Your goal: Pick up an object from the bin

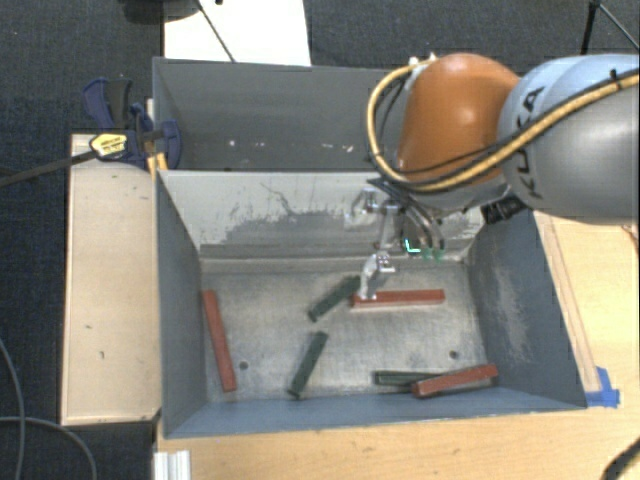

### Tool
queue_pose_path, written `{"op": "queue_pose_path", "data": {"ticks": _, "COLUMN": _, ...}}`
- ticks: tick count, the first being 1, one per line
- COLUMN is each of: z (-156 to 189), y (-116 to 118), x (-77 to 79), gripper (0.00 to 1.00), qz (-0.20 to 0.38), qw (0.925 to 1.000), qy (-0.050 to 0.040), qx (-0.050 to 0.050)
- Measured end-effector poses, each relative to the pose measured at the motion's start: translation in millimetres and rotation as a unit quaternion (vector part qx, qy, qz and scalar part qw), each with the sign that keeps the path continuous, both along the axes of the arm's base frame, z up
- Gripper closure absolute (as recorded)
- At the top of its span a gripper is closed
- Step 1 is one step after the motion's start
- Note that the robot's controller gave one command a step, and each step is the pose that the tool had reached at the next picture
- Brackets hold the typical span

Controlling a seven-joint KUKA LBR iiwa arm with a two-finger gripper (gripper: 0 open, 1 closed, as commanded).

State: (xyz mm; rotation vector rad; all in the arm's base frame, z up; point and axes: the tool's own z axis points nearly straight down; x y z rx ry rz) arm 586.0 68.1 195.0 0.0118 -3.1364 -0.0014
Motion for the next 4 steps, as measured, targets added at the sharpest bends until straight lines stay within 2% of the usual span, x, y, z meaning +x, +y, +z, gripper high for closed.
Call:
{"op": "queue_pose_path", "data": {"ticks": 1, "z": 5, "y": 0, "x": 1.7, "gripper": 0.00, "qz": -0.001, "qw": 1.0000, "qy": -0.0042, "qx": 0.000}}
{"op": "queue_pose_path", "data": {"ticks": 2, "z": -63, "y": -4, "x": -2.3, "gripper": 0.00, "qz": 0.027, "qw": 0.9996, "qy": -0.0063, "qx": 0.000}}
{"op": "queue_pose_path", "data": {"ticks": 3, "z": -119, "y": -11, "x": 1.6, "gripper": 1.00, "qz": 0.099, "qw": 0.9950, "qy": -0.0113, "qx": 0.001}}
{"op": "queue_pose_path", "data": {"ticks": 4, "z": -119, "y": -11, "x": 1.6, "gripper": 1.00, "qz": 0.099, "qw": 0.9950, "qy": -0.0113, "qx": 0.001}}
